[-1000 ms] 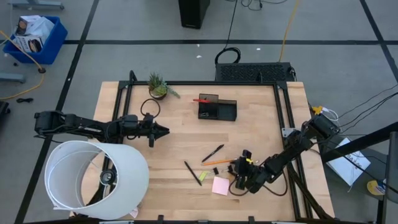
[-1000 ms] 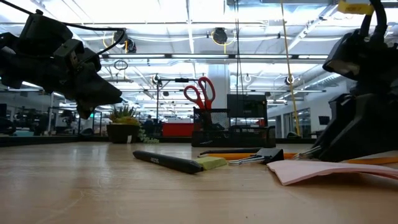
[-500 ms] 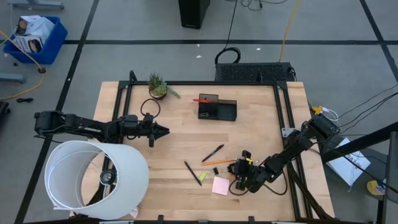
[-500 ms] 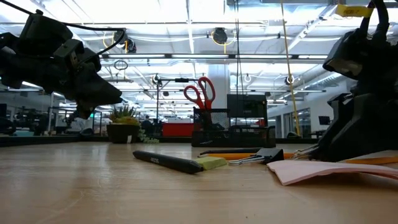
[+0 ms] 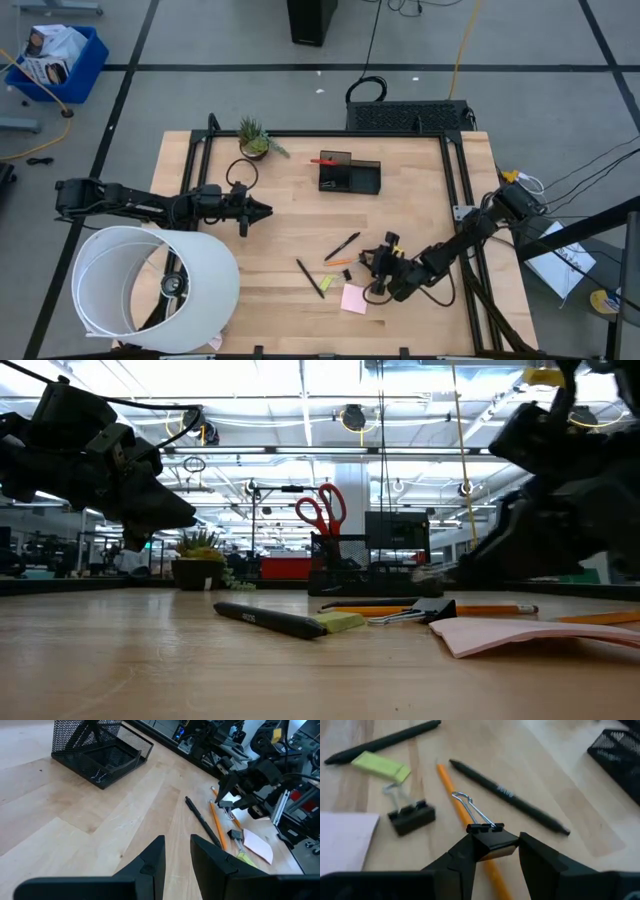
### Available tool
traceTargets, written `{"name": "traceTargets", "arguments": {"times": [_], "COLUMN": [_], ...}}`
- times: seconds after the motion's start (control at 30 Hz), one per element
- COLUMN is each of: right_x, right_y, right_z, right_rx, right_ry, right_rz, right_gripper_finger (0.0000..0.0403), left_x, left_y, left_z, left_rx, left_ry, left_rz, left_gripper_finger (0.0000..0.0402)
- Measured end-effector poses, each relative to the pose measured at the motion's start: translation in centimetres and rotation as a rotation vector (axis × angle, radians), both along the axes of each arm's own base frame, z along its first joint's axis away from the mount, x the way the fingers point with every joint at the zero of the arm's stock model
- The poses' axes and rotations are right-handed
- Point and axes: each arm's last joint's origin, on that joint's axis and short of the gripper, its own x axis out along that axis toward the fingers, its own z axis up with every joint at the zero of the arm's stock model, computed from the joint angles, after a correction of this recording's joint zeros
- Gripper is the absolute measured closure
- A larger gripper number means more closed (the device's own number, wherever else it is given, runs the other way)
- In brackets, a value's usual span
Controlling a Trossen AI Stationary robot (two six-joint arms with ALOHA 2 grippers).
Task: Pick and place office supplies into organizer
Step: Put the binder clip into the desk organizer
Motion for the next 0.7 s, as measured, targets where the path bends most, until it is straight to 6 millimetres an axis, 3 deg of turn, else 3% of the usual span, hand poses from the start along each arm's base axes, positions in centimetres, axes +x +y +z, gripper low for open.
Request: {"name": "traceTargets", "arguments": {"times": [0.33, 0.7], "right_x": [3.6, 6.3], "right_y": [-3.5, -11.7], "right_z": [1.6, 2.3], "right_rx": [-0.04, 0.013], "right_ry": [-0.105, -0.147], "right_rz": [0.02, -0.088], "right_gripper_finger": [0.0278, 0.0278], "left_x": [0.0, 0.0], "left_y": [0.0, 0.0], "left_z": [0.0, 0.0], "left_rx": [0.0, -0.017], "left_ry": [0.0, -0.001], "left_rz": [0.0, 0.004], "left_gripper_finger": [0.0309, 0.0309]}}
